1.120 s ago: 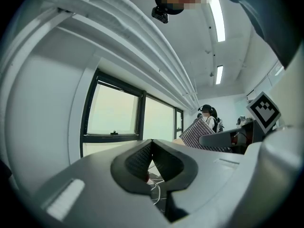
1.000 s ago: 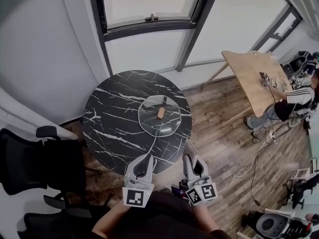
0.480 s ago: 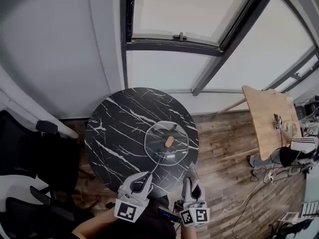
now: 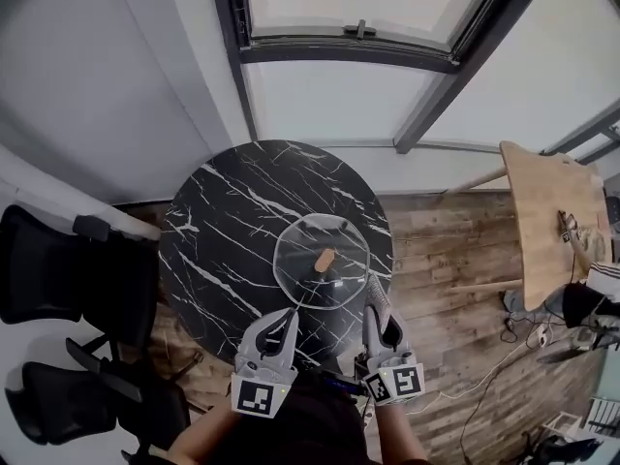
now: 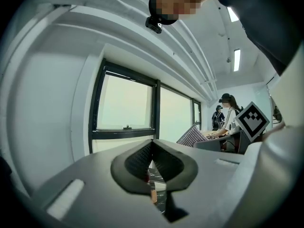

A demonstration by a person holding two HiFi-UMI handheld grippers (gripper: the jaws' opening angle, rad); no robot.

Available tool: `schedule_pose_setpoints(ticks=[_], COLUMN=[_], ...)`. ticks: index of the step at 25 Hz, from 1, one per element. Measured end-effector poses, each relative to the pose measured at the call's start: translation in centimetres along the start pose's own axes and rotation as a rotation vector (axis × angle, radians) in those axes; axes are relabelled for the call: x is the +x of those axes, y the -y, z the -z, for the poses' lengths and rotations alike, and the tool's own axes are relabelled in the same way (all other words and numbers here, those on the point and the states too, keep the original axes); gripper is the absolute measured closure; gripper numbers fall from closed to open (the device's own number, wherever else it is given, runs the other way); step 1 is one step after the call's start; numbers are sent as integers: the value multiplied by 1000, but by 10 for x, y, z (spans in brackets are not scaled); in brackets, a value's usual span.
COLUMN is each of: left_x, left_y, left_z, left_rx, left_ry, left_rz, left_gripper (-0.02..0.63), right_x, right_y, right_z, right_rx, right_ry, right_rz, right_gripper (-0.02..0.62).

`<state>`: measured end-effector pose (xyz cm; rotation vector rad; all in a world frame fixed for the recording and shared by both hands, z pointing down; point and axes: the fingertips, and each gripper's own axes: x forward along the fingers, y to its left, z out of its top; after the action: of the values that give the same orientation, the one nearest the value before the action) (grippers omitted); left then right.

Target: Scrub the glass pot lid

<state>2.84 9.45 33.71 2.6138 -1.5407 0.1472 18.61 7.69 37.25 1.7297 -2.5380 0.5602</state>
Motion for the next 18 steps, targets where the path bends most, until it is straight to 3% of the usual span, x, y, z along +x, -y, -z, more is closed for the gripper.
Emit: schedule_pose_setpoints(ticks=[8,18], left_x=[50,89], left_y=[3,17], left_z=[13,44], left_rx=[-35,-26], left_ry=[8,-28], left_rz=[-123,-153], left_gripper=[603,603], right_x=[62,110], right_y=[52,113], right_z=[6,84], right_rx=[-71,-153], right_ry=[-47,-200], right_rz=[-126,-165], right_gripper=[520,520])
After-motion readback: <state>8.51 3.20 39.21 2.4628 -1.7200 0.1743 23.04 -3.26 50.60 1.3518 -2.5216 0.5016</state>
